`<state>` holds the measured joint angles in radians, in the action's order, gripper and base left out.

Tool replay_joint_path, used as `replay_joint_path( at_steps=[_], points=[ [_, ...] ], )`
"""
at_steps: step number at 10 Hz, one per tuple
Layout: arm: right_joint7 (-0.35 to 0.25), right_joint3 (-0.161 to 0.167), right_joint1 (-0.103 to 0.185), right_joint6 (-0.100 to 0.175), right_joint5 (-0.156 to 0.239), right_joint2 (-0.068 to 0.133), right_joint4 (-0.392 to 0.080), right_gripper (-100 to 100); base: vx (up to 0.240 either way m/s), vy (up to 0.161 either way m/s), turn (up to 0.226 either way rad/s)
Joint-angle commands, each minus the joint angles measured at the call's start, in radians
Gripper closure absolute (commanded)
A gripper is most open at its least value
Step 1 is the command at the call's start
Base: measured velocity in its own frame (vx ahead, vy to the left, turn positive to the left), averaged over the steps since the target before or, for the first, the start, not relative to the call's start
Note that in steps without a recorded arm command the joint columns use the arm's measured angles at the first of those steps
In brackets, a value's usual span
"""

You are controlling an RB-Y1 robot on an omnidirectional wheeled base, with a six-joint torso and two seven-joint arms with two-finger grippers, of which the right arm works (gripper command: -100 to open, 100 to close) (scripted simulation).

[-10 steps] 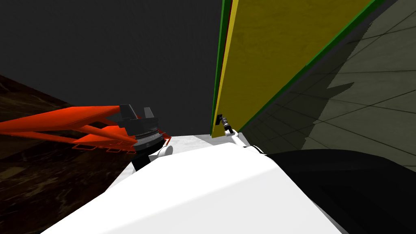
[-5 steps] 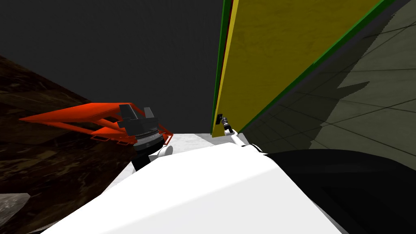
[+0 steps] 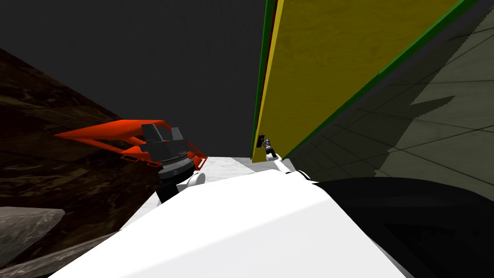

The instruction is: Pull the door open

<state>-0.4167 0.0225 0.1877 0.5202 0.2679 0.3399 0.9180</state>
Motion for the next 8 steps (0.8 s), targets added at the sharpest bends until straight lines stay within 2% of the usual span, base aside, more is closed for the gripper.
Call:
replay_joint_path(
  at_steps=[1,2,4,7,8],
  points=[
    [-0.050,0.013,0.020,0.003,0.039,-0.006,0.002,100,-0.078,-0.047,0.157],
    [-0.065,0.013,0.020,0.003,0.039,-0.006,0.002,100,-0.066,-0.044,0.076],
    [-0.128,0.019,0.035,-0.001,0.093,-0.007,-0.014,100,-0.082,-0.039,0.122],
    [-0.143,0.019,0.035,-0.001,0.093,-0.007,-0.014,100,-0.029,-0.015,0.012],
    [-0.182,0.022,0.043,-0.003,0.119,-0.008,-0.022,100,-0.034,-0.005,0.070]
  ],
)
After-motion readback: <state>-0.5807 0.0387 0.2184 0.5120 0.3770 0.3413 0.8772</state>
